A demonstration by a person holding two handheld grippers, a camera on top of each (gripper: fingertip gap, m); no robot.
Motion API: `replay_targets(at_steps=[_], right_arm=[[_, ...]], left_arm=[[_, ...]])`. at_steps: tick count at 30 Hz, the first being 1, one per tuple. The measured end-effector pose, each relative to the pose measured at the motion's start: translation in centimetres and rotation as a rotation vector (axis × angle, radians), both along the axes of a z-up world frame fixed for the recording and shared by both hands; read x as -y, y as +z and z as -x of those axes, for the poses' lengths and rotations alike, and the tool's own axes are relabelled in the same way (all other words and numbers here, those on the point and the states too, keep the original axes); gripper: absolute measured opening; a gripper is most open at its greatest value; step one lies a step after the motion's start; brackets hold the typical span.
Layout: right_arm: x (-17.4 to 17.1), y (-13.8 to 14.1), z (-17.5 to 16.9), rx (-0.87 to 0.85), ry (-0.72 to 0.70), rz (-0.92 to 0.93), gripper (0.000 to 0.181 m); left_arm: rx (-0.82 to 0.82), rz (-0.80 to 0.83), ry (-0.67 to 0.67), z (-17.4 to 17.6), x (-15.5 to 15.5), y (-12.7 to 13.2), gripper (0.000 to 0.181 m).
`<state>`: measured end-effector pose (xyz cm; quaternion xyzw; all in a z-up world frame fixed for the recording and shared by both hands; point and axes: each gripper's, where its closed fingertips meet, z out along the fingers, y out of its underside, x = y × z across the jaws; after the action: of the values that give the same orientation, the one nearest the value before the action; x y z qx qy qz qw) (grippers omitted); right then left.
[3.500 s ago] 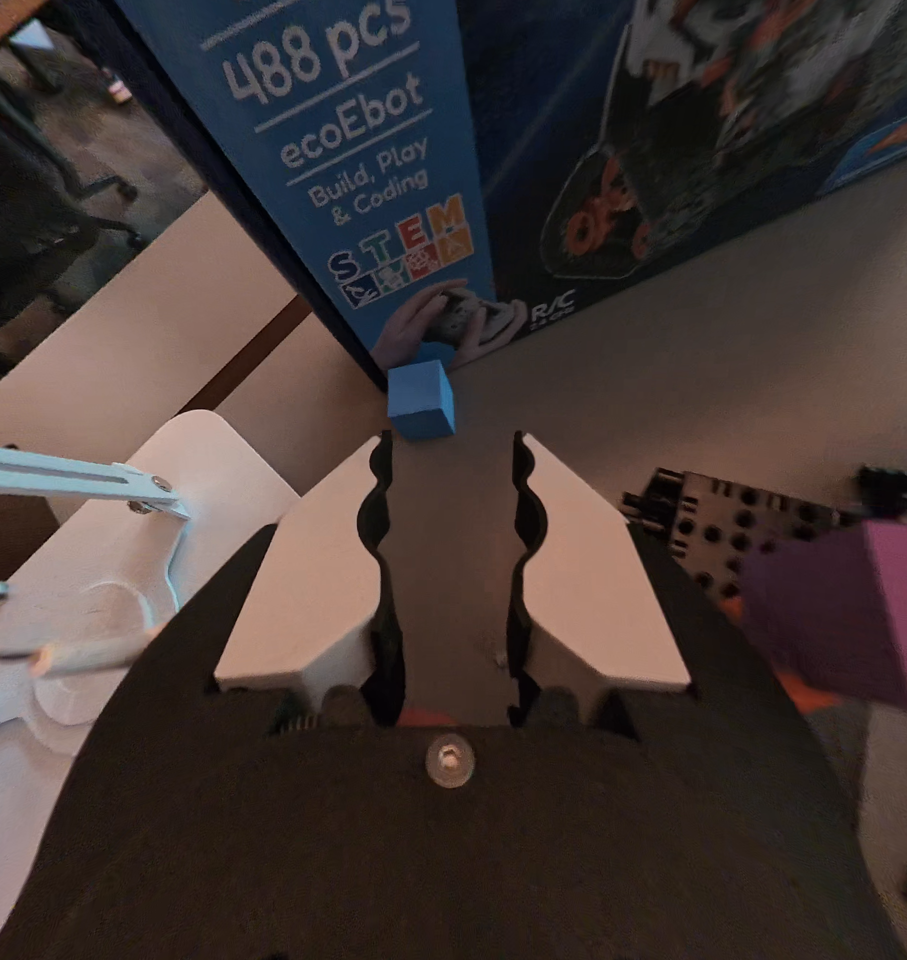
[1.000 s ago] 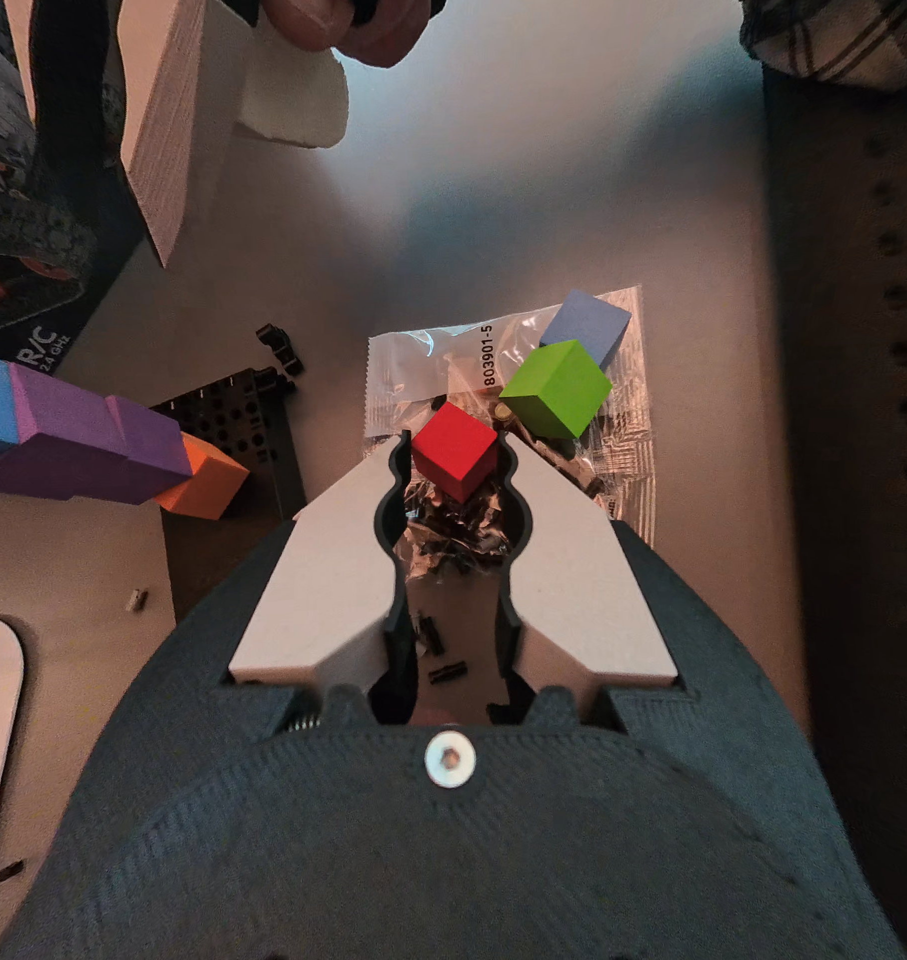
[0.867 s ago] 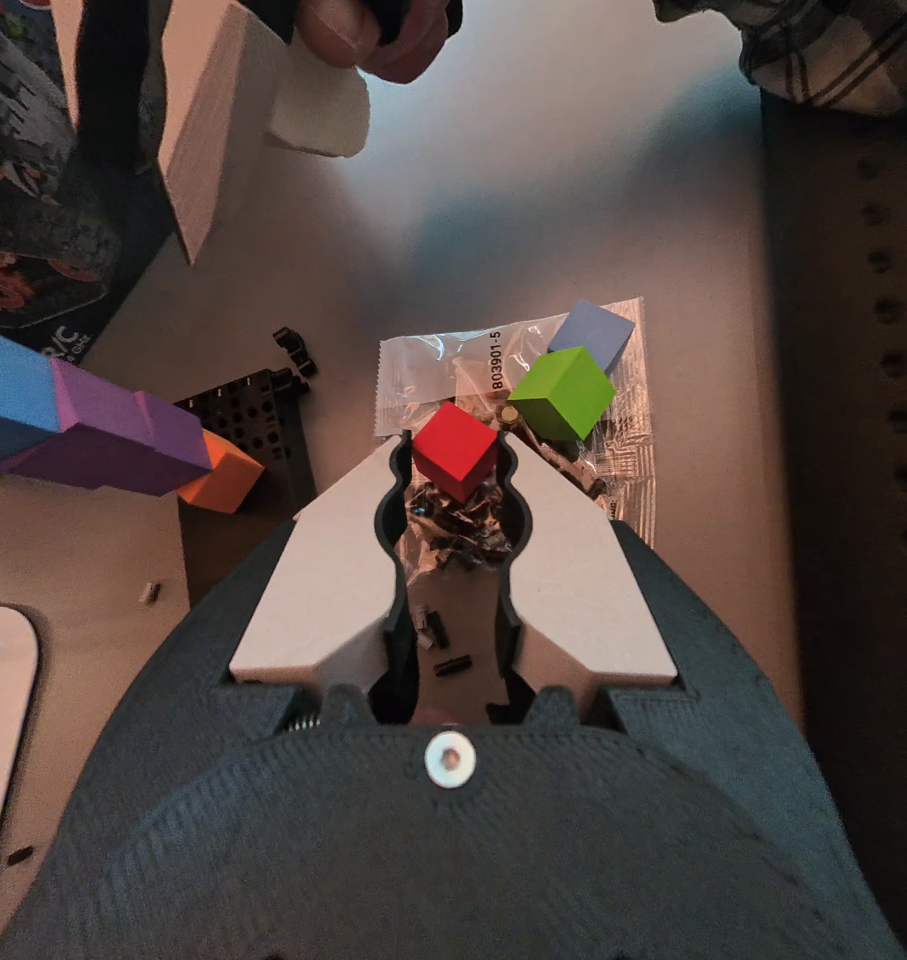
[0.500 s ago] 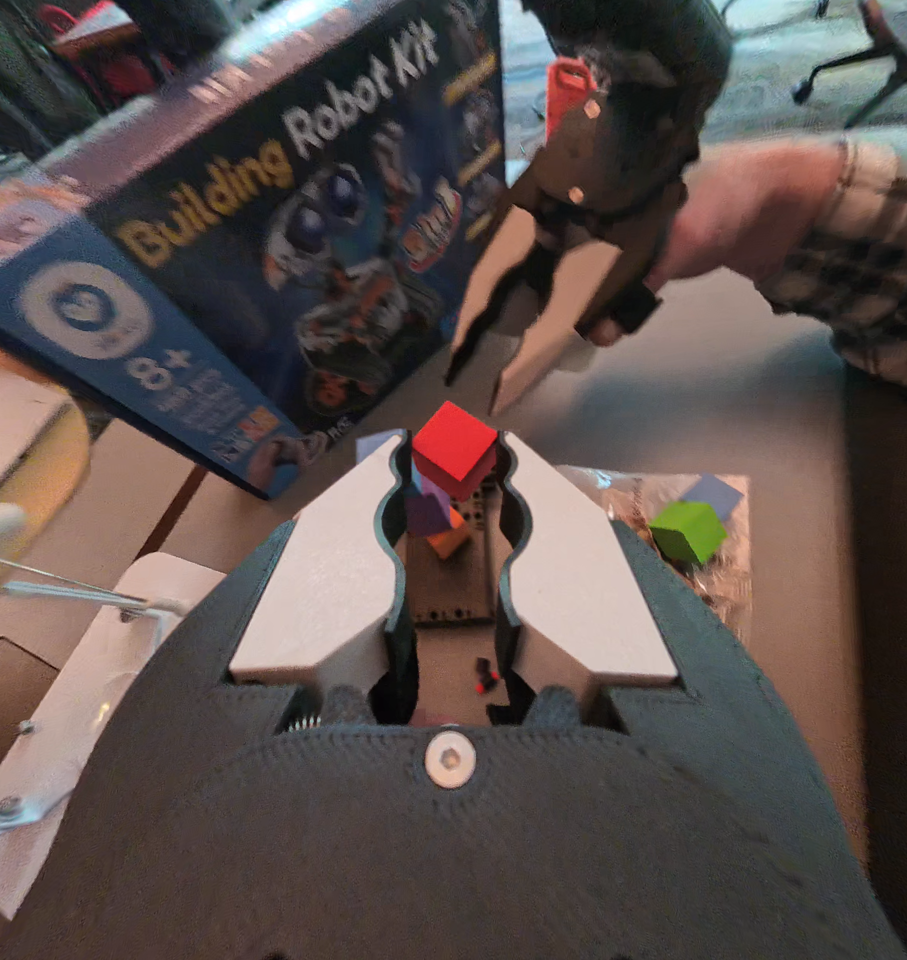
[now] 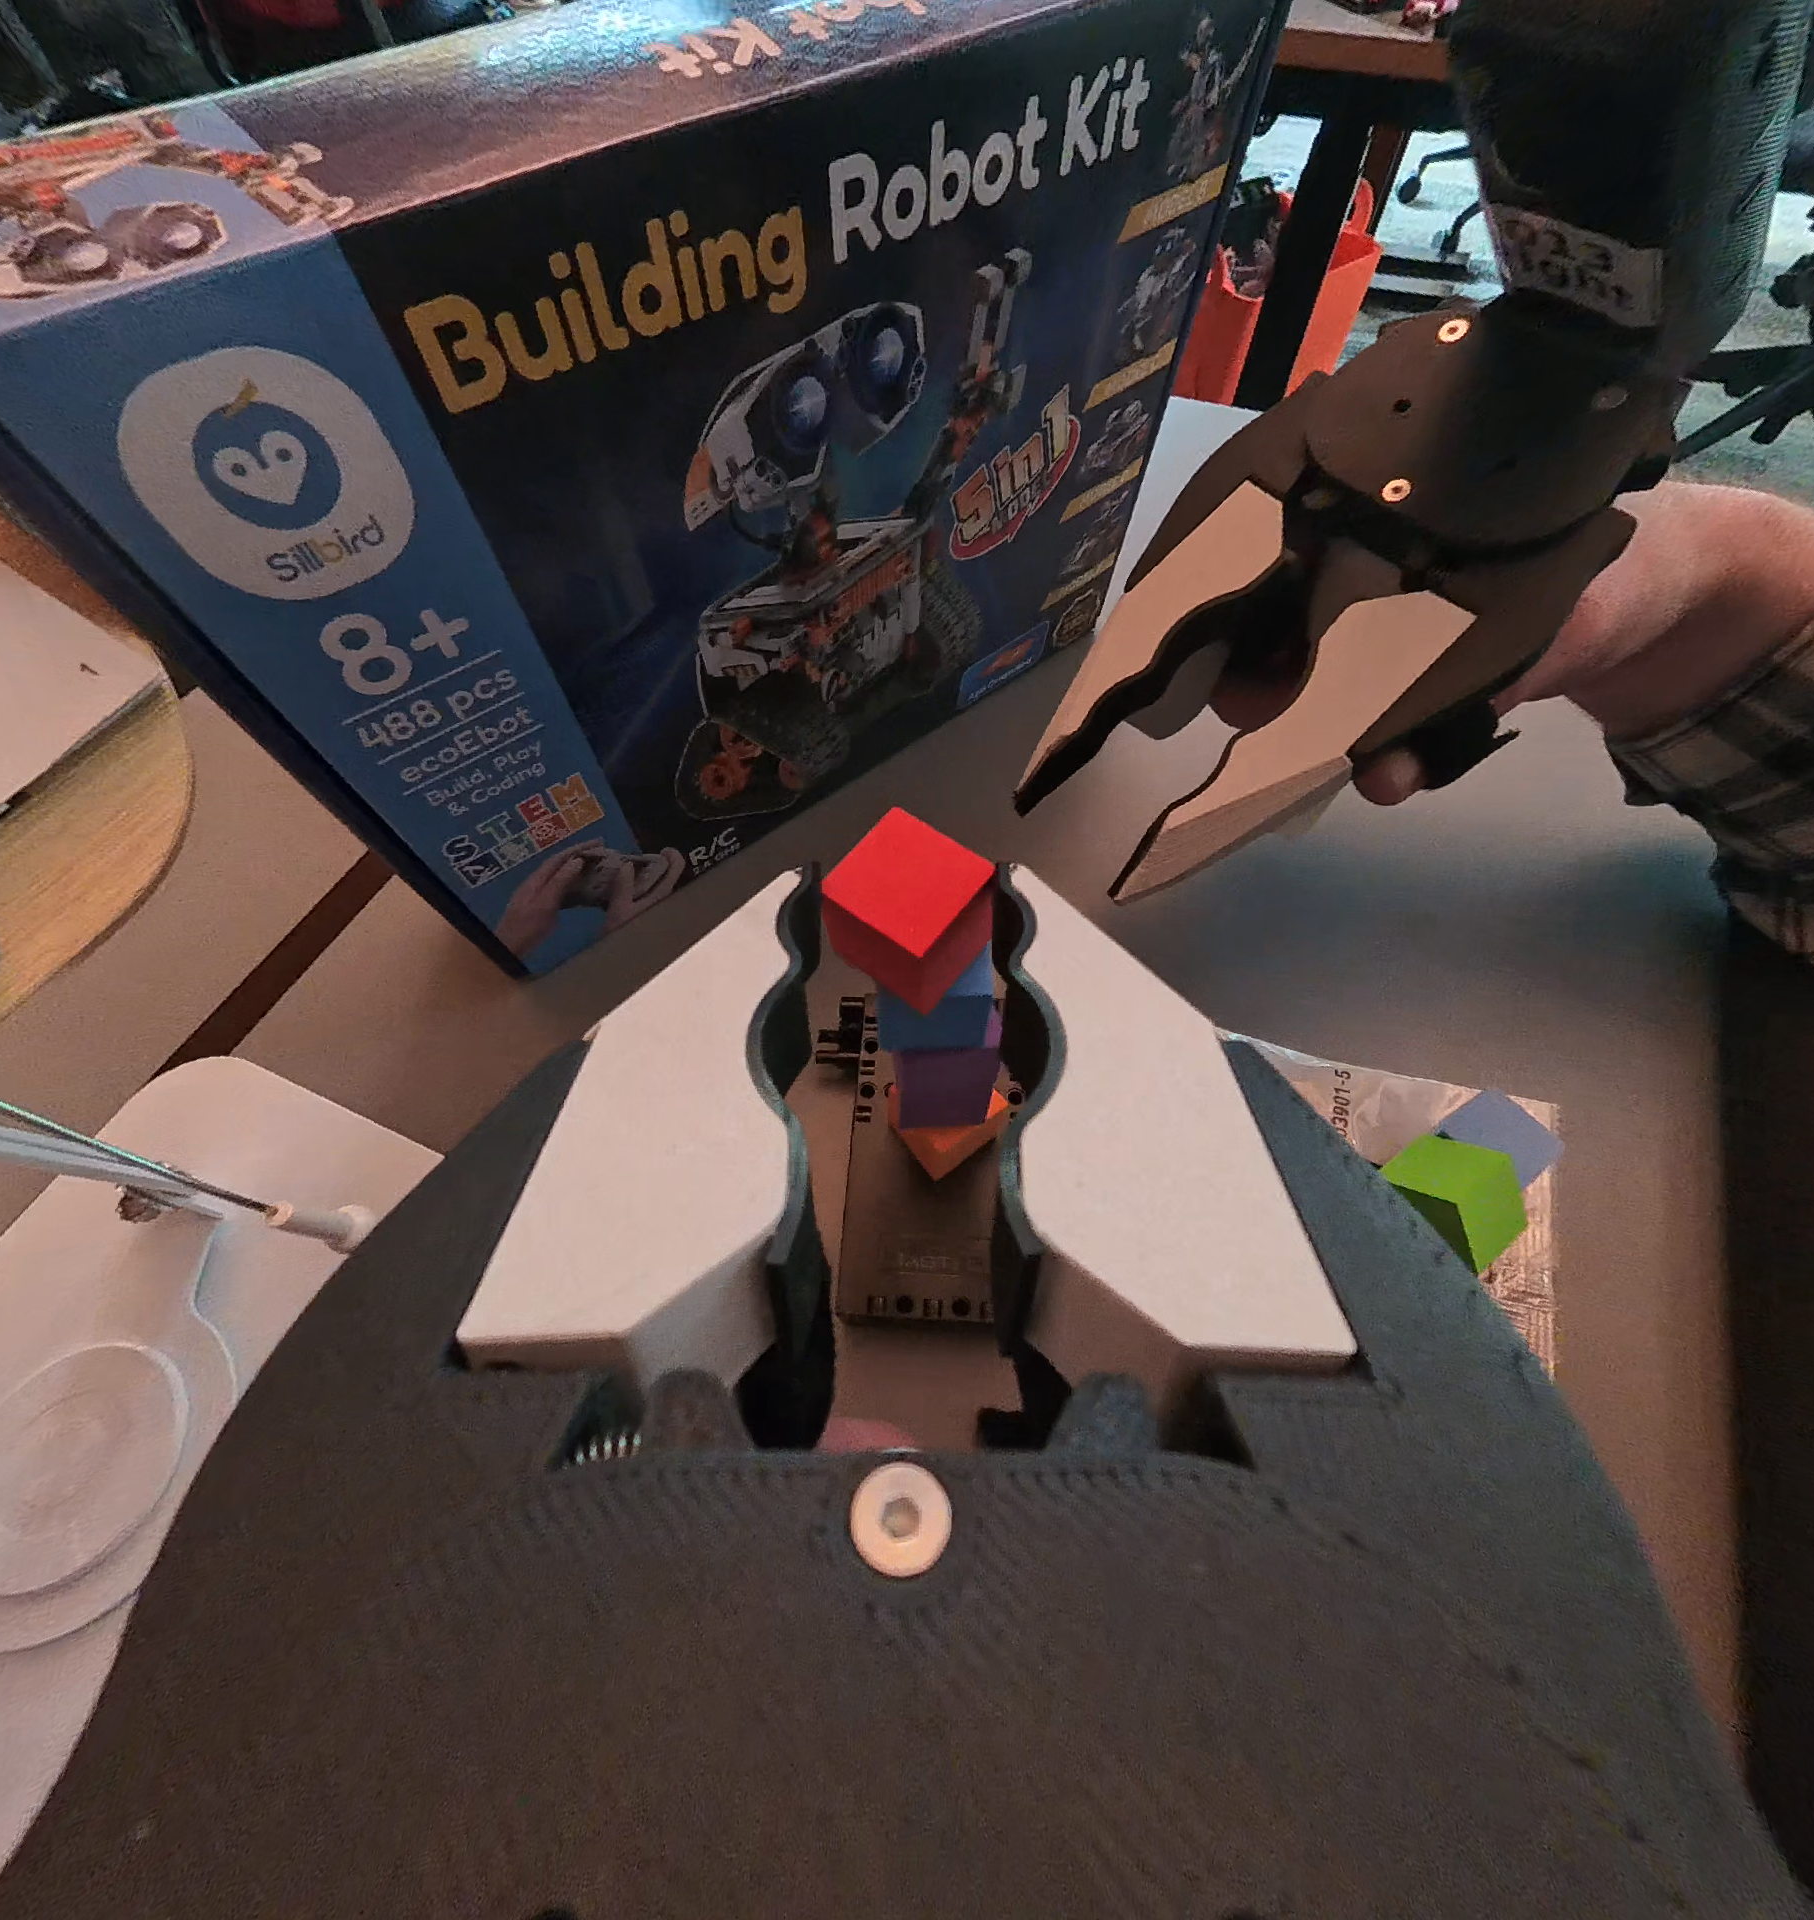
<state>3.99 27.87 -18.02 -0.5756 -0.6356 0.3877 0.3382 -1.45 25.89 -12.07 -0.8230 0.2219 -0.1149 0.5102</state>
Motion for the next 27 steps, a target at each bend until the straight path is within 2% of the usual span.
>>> replay_targets(at_steps=[5,13,15,18,20,22,24,27], right_arm=[[0.0,0.1,0.0,-0.003,-0.001,0.000,0.035],[0.1,0.2,0.0,-0.005,0.000,-0.002,0.036],[0.0,0.2,-0.1,-0.007,-0.002,-0.001,0.036],[-0.1,0.3,-0.1,-0.010,-0.006,-0.001,0.036],[-0.2,0.3,-0.1,-0.011,-0.008,-0.002,0.036],[-0.2,0.3,-0.2,-0.011,-0.010,-0.002,0.036],[-0.3,0.2,-0.2,-0.010,-0.009,-0.001,0.036],[-0.3,0.1,-0.2,-0.007,-0.009,-0.001,0.036]], left_arm=[[0.011,-0.005,-0.009,-0.2,0.1,0.4,0.031],[-0.065,0.011,-0.008,-0.2,0.1,-0.1,0.033],[-0.085,0.006,0.010,0.1,0.1,0.0,0.046],[-0.108,-0.030,0.022,0.1,0.6,0.9,0.057],[-0.140,-0.078,0.025,-0.3,1.4,1.9,0.060],[-0.183,-0.122,-0.028,-1.9,2.8,2.6,0.059],[-0.215,-0.086,-0.166,-5.2,5.1,1.2,0.057],[-0.358,0.055,-0.352,-8.8,8.6,-4.7,0.056]])
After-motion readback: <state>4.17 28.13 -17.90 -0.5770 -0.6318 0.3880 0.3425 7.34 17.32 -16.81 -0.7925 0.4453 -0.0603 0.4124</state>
